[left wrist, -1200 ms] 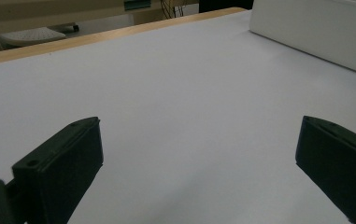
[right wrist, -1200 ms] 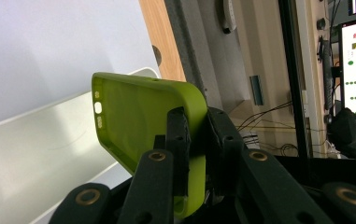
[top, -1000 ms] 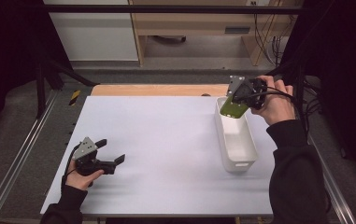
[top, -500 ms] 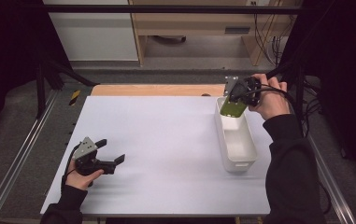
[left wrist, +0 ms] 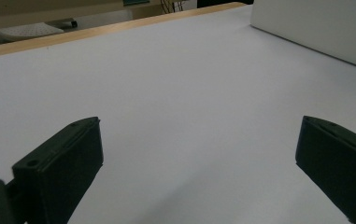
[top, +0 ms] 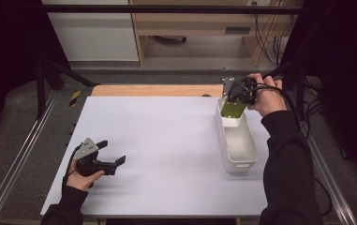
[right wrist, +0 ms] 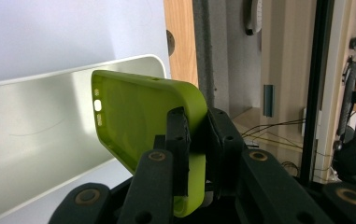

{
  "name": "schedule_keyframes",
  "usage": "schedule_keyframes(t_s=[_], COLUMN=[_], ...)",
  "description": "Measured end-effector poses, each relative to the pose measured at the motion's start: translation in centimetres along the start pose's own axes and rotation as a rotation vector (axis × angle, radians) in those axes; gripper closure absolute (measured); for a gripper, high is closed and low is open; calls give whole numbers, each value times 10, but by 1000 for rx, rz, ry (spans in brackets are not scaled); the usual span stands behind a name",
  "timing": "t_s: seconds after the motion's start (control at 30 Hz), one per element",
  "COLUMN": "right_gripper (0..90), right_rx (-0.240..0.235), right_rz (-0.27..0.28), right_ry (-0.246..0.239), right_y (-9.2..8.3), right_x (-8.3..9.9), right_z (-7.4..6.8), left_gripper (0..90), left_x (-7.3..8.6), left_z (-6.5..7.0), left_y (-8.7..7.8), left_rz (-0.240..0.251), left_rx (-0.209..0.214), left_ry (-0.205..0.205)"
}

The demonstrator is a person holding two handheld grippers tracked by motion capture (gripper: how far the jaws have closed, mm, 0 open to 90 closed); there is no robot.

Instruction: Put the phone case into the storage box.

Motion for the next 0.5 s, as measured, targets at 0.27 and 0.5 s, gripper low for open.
schedule_keyframes(t_s=[0.27, 0.5], right_gripper=[800, 800], right_rx=[-17, -28], right_rz=[-2, 4], right_ry=[-33, -63], right_y=[18, 33], right_x=[-2, -4], right_z=[2, 3], left_gripper=[6, 5], left_x=[1, 2], left_z=[0, 1], left_y=[1, 2], left_rz=[-5, -12], left_rx=[3, 7], left_ry=[1, 2])
Point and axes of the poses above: each handheld gripper's, and its own axes: y roughly forward along the jaws, x roughly out of its underside, z roughly to its right, the point moved 3 cm from there along y, roughly forward along the jaws, and after that the axes turned 10 degrees about y, right-handed, at the moved point
